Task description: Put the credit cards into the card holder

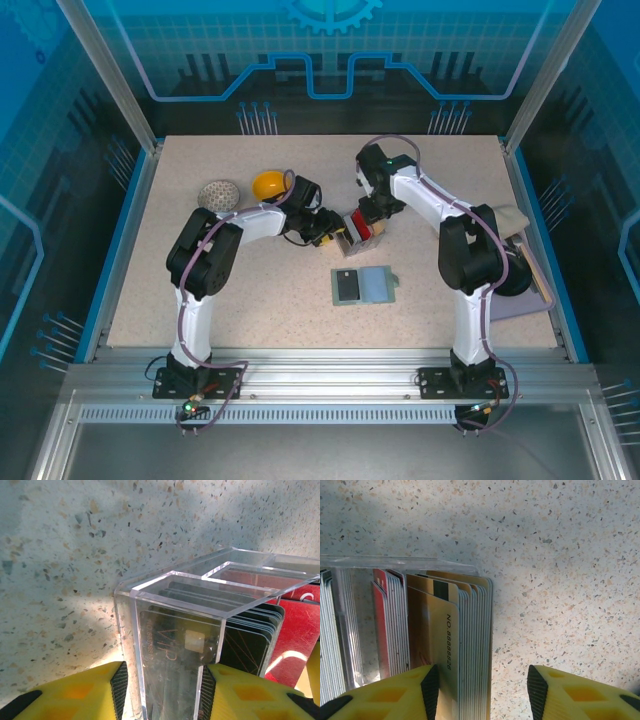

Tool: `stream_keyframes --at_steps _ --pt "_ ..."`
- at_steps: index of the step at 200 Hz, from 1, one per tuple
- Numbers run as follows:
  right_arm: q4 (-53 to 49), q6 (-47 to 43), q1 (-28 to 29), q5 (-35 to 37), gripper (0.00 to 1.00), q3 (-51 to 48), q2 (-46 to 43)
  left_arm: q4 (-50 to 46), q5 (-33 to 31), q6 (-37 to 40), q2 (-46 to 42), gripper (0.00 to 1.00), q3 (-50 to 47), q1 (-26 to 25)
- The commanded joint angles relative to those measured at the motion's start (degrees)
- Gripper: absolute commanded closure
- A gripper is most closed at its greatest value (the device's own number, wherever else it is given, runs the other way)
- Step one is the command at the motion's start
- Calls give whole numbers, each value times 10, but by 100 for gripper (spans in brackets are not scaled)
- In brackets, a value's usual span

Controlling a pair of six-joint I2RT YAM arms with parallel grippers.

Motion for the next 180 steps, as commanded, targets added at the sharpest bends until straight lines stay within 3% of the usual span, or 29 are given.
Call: stream_keyframes --at_steps 1,109,180 --pt "-14 -8 3 29 50 12 -26 -62 -12 17 10 55 -14 3" --pt "-17 -9 4 14 62 15 -29 -63 -12 18 9 56 -15 3" --pt "-17 -9 4 8 78 12 -34 -65 -11 17 9 56 -16 3"
